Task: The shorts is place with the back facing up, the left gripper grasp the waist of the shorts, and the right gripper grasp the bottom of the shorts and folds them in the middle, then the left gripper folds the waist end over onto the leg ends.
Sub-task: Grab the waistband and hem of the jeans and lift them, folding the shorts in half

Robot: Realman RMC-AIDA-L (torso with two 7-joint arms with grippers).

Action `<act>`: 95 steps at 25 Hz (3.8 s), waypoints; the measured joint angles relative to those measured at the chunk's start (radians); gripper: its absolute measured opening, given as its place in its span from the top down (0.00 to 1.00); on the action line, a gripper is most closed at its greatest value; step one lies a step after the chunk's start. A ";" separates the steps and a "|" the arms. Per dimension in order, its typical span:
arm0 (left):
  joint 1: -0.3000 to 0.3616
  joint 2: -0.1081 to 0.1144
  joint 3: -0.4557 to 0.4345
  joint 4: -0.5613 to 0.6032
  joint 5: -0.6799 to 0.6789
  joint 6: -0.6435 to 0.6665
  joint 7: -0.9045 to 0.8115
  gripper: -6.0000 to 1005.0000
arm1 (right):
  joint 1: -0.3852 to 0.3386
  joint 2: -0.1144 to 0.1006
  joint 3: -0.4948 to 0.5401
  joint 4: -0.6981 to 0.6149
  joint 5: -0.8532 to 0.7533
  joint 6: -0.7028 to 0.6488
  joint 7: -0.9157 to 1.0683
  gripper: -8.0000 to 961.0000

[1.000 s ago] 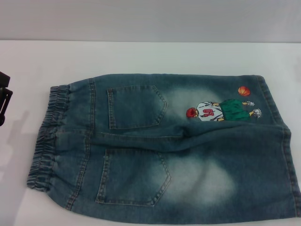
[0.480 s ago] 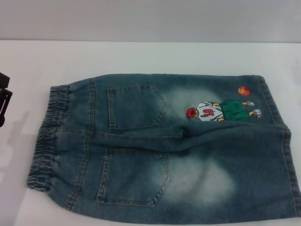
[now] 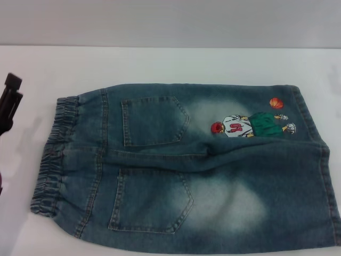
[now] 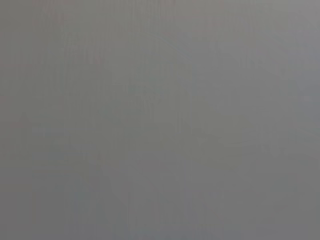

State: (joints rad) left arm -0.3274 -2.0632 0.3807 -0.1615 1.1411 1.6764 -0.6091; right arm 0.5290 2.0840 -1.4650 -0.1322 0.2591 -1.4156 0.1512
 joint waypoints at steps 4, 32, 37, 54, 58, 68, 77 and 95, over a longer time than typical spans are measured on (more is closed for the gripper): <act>-0.031 0.002 0.008 0.092 0.025 -0.063 -0.186 0.18 | 0.007 -0.001 0.000 -0.003 0.000 0.009 0.005 0.38; -0.034 0.170 0.354 0.623 0.621 0.082 -1.272 0.18 | 0.012 -0.005 0.011 -0.006 0.007 0.067 0.019 0.38; 0.011 0.194 0.351 0.642 0.651 0.042 -1.324 0.18 | 0.020 -0.008 0.012 -0.007 0.008 0.075 0.019 0.38; 0.048 0.217 0.351 0.662 0.784 -0.049 -1.394 0.18 | 0.034 -0.012 0.012 -0.007 0.009 0.093 0.017 0.38; 0.059 0.231 0.351 0.666 0.784 -0.052 -1.405 0.18 | 0.034 -0.012 0.012 -0.007 0.009 0.095 0.017 0.38; 0.067 0.235 0.351 0.665 0.810 -0.053 -1.411 0.18 | 0.033 -0.014 0.012 -0.014 0.009 0.097 0.017 0.38; 0.062 0.227 0.351 0.665 0.834 -0.062 -1.416 0.18 | 0.034 -0.017 0.015 -0.019 0.009 0.098 0.018 0.38; 0.071 0.233 0.351 0.668 0.835 -0.074 -1.416 0.18 | 0.027 -0.018 0.020 -0.020 0.009 0.092 0.018 0.38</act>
State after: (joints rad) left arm -0.2562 -1.8303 0.7317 0.5063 1.9766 1.6021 -2.0249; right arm 0.5564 2.0662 -1.4450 -0.1519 0.2685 -1.3240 0.1688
